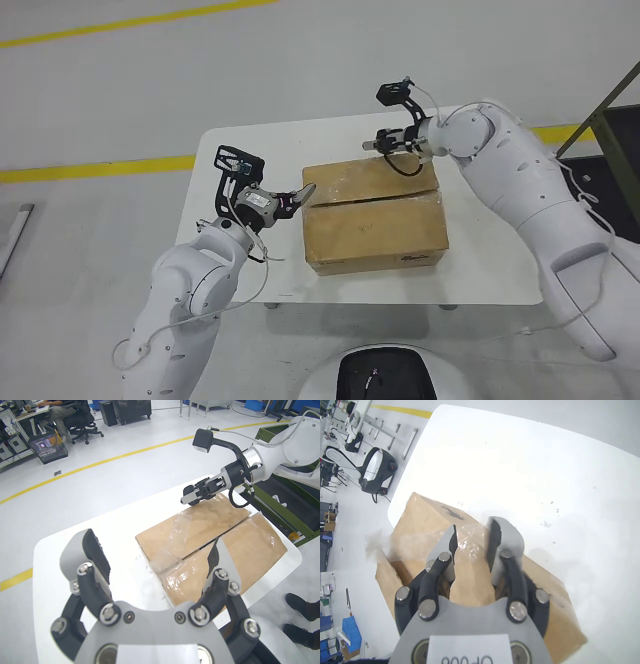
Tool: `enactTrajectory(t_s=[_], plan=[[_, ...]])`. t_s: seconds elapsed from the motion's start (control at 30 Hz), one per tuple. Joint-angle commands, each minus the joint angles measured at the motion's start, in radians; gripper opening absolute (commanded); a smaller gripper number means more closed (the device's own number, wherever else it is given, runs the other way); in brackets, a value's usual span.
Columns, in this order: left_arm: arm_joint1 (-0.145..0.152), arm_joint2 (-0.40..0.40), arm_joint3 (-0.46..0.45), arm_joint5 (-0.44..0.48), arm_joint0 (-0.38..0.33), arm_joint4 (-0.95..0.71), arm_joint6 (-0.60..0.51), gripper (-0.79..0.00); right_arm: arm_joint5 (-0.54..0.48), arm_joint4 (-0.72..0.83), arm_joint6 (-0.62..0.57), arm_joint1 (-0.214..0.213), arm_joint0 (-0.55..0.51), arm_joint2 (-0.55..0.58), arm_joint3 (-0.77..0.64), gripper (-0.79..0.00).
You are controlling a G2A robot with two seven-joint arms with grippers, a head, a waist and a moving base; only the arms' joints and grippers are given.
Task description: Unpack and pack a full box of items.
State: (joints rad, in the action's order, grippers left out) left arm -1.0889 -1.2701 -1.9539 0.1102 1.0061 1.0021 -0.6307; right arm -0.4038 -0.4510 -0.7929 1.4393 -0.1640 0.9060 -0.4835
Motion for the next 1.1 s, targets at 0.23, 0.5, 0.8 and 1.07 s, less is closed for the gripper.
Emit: enactTrajectory(t_s=[0.23, 0.5, 0.8, 1.07], plan=[[0.000, 0.000, 0.000, 0.000, 0.000, 0.000, 0.000, 0.000, -0.015, -0.006, 0.036, 0.017, 0.020, -0.015, 0.051, -0.462], [0.000, 0.000, 0.000, 0.000, 0.000, 0.000, 0.000, 0.000, -0.019, -0.025, 0.045, 0.048, 0.027, -0.052, 0.099, -0.449], [0.000, 0.000, 0.000, 0.000, 0.000, 0.000, 0.000, 0.000, -0.064, -0.007, 0.042, 0.070, 0.044, -0.061, 0.151, -0.520], [0.000, 0.000, 0.000, 0.000, 0.000, 0.000, 0.000, 0.000, -0.082, -0.009, 0.044, 0.082, 0.051, -0.067, 0.178, -0.653]])
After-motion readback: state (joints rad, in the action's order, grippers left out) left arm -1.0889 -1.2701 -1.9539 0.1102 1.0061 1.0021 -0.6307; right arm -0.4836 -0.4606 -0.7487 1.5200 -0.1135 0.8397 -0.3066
